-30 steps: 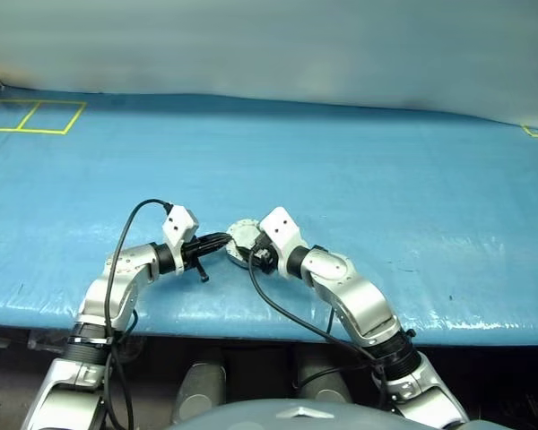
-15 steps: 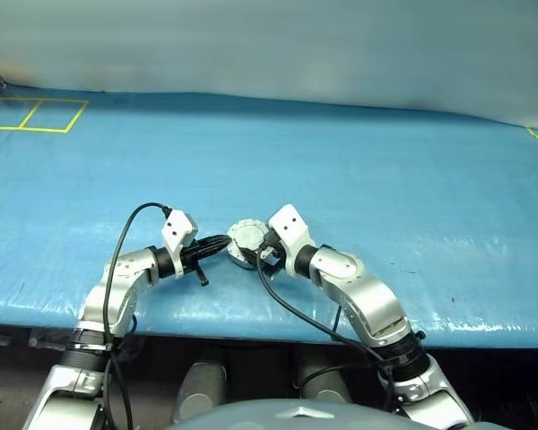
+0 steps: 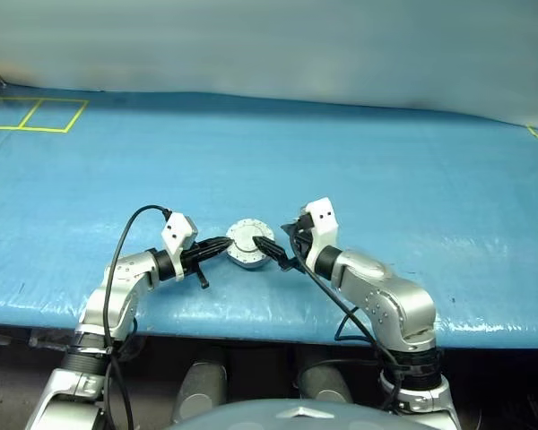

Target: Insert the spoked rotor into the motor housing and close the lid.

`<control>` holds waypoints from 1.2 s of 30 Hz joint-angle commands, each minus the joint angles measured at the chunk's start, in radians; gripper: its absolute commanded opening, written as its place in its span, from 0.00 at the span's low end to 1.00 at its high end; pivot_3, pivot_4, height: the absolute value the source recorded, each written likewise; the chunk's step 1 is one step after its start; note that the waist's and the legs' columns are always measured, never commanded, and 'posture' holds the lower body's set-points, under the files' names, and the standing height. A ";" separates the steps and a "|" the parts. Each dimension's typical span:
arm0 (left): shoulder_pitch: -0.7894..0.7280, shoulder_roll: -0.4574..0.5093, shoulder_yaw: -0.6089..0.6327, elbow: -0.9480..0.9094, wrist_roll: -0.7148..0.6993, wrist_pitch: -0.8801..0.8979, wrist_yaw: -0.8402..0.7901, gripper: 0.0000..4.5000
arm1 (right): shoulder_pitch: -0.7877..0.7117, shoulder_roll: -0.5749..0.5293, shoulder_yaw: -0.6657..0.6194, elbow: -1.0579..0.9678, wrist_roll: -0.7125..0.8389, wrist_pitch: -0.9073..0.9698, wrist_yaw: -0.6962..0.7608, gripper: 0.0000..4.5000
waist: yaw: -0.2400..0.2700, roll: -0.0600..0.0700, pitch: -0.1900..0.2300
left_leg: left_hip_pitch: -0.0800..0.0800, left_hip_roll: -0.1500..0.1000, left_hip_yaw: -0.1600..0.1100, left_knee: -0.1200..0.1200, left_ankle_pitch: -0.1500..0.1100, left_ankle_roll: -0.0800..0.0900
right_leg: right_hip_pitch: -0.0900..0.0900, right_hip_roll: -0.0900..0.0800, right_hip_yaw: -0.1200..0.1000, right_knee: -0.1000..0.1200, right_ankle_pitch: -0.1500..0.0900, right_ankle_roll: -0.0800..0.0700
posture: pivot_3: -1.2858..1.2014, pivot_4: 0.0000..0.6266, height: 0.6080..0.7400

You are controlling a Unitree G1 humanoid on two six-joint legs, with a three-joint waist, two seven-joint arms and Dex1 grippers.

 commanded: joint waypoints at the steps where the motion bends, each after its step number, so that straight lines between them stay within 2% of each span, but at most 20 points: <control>1: 0.014 -0.004 -0.015 0.004 0.013 0.001 -0.006 0.00 | 0.001 0.030 -0.065 0.003 0.093 0.052 -0.005 0.99 | 0.000 0.000 0.000 | 0.000 0.000 0.000 0.000 0.000 0.000 | 0.000 0.000 0.000 0.000 0.000 0.000 | 0.52 0.24 1.00; 15: 0.030 0.002 -0.009 -0.001 0.017 -0.008 0.001 0.00 | -0.012 0.196 -0.289 0.138 0.375 0.174 -0.122 0.99 | -0.001 0.001 0.001 | 0.000 0.000 0.000 0.000 0.000 0.000 | 0.000 0.000 0.000 0.000 0.000 0.000 | 0.52 0.24 1.00; 31: 0.027 0.004 -0.009 0.008 0.025 -0.013 0.008 0.00 | -0.001 0.202 -0.221 0.232 0.516 0.129 -0.203 0.99 | -0.003 0.002 0.001 | -0.001 0.000 0.000 0.000 0.000 0.000 | 0.000 0.000 0.000 -0.001 0.000 0.000 | 0.52 0.24 1.00; 32: 0.028 0.004 -0.008 0.008 0.025 -0.014 0.009 0.00 | 0.000 0.200 -0.217 0.234 0.521 0.126 -0.204 0.91 | -0.003 0.002 0.001 | -0.001 0.000 0.000 0.000 0.000 0.000 | 0.000 0.000 0.000 -0.001 0.000 0.000 | 0.52 0.24 1.00; 34: 0.029 0.004 -0.009 0.008 0.026 -0.014 0.009 0.00 | 0.002 0.198 -0.215 0.238 0.535 0.118 -0.205 0.81 | -0.003 0.003 0.001 | -0.001 0.000 0.000 0.000 0.000 0.000 | -0.001 0.000 0.000 -0.001 0.000 0.000 | 0.52 0.24 1.00; 36: 0.028 0.004 -0.009 0.010 0.026 -0.014 0.010 0.00 | 0.002 0.194 -0.212 0.240 0.546 0.112 -0.206 0.65 | -0.002 0.003 0.002 | -0.001 0.000 0.000 0.000 0.000 0.000 | -0.001 0.000 0.000 -0.001 0.000 0.000 | 0.52 0.24 1.00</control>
